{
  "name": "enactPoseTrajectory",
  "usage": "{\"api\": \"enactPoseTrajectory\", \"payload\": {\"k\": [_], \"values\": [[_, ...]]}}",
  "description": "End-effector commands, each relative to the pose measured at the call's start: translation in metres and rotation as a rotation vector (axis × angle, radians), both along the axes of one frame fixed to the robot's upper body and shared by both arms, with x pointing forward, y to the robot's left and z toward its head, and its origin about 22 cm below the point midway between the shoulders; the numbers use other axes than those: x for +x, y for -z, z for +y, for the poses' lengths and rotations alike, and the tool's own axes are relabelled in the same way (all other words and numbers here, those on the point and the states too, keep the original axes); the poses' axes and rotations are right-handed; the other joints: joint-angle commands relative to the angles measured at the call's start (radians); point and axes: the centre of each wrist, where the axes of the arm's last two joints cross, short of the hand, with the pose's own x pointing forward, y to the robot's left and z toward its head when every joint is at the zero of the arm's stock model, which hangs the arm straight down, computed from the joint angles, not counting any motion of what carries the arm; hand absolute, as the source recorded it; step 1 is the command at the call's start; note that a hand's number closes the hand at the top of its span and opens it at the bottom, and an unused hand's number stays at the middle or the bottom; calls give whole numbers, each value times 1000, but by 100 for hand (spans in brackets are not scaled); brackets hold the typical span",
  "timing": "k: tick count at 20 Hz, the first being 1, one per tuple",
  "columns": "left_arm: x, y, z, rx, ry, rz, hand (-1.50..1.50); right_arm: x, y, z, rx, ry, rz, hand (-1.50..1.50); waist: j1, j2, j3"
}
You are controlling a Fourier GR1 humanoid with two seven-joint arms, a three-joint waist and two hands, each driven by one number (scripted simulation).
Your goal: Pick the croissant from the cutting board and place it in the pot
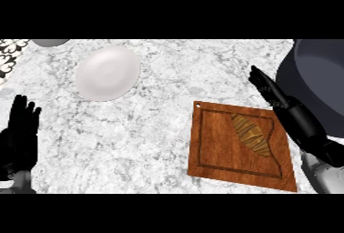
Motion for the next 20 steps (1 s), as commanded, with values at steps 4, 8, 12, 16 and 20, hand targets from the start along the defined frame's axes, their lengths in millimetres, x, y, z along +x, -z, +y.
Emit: {"api": "enactPoseTrajectory", "payload": {"k": [4,8,12,16,20], "values": [[9,22,-49,78,387,174,0,-2,36,-14,-131,-178,227,150,-8,-19,-1],[-8,40,-62,38,539,289,0,9,7,-44,-269,194,-120,150,-65,-34,1],[-5,38,-67,47,603,310,0,-20,59,-25,107,178,-247,-150,-28,-32,4],[16,35,-75,72,635,299,0,-34,57,-49,157,95,-305,-150,-5,-33,-1],[12,41,-80,65,662,309,0,-37,3,-67,-69,65,-148,-150,-2,-35,-2]]}}
